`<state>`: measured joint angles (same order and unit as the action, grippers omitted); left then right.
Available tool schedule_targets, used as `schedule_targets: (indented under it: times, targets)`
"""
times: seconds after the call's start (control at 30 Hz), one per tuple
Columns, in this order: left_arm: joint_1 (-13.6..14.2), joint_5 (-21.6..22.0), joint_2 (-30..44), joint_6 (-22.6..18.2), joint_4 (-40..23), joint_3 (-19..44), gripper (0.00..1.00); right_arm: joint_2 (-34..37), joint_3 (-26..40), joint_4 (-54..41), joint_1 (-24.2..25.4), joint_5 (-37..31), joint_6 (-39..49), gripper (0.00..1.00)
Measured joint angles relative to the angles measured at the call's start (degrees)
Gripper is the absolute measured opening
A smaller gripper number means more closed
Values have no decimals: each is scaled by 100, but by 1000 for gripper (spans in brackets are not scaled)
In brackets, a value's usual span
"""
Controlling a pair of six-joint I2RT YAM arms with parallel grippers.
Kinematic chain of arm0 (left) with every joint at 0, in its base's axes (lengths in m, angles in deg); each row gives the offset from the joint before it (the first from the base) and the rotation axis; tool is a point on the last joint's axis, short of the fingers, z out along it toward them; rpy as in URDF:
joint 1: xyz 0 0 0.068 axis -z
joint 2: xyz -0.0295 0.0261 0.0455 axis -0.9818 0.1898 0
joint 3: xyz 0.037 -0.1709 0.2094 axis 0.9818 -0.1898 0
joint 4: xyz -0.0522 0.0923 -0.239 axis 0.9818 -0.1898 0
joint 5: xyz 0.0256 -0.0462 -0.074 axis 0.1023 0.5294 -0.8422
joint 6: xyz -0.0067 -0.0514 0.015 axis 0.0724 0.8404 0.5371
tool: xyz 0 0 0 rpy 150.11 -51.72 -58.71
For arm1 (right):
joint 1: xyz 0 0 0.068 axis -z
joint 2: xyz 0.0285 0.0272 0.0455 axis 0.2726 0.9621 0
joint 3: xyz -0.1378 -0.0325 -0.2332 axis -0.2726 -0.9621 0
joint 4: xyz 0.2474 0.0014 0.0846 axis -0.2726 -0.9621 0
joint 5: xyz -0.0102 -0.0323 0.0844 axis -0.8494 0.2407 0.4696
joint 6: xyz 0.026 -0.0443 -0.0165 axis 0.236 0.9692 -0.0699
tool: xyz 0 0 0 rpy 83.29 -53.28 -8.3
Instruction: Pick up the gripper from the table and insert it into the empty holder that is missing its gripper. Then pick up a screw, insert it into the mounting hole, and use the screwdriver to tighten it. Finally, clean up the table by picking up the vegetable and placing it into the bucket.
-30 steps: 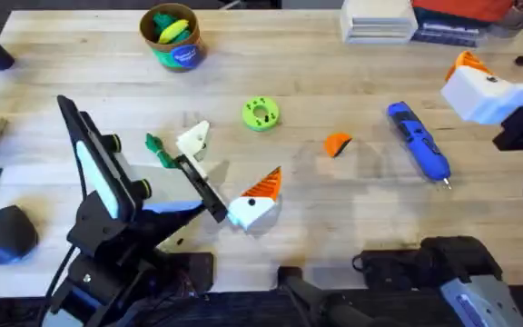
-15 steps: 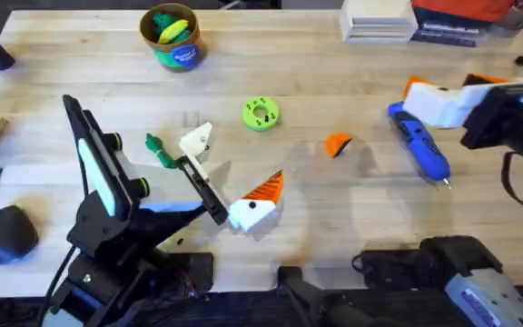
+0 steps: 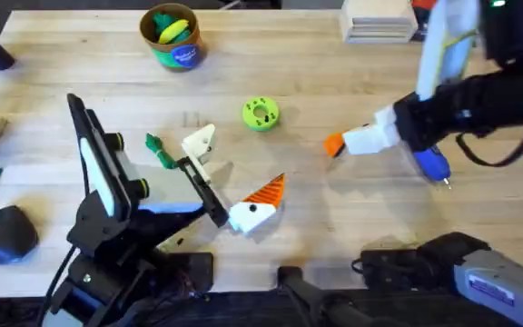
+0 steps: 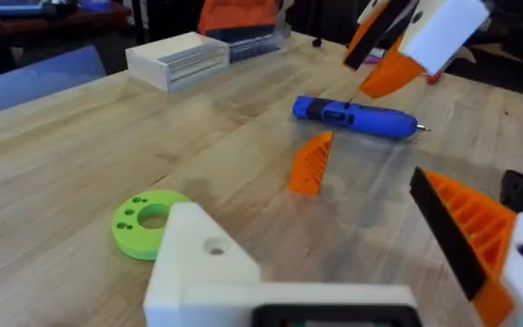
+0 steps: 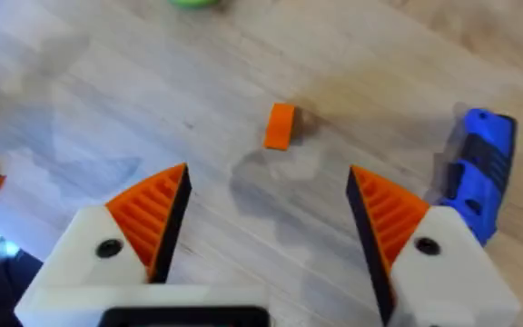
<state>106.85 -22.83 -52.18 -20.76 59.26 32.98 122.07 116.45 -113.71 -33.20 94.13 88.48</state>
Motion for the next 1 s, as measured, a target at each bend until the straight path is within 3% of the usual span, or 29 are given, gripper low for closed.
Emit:
schedule_targets:
  times: [0.33,0.63,1.0]
  targets:
    - [0,-2,-1,17,0,0,985,1047,0,50,-81,-10,-75,994]
    - [0,-4,-1,20,0,0,985,2149,0,391,-463,-545,-74,985]
    - [0,-22,0,20,0,0,985,2416,0,524,-523,-651,-103,690]
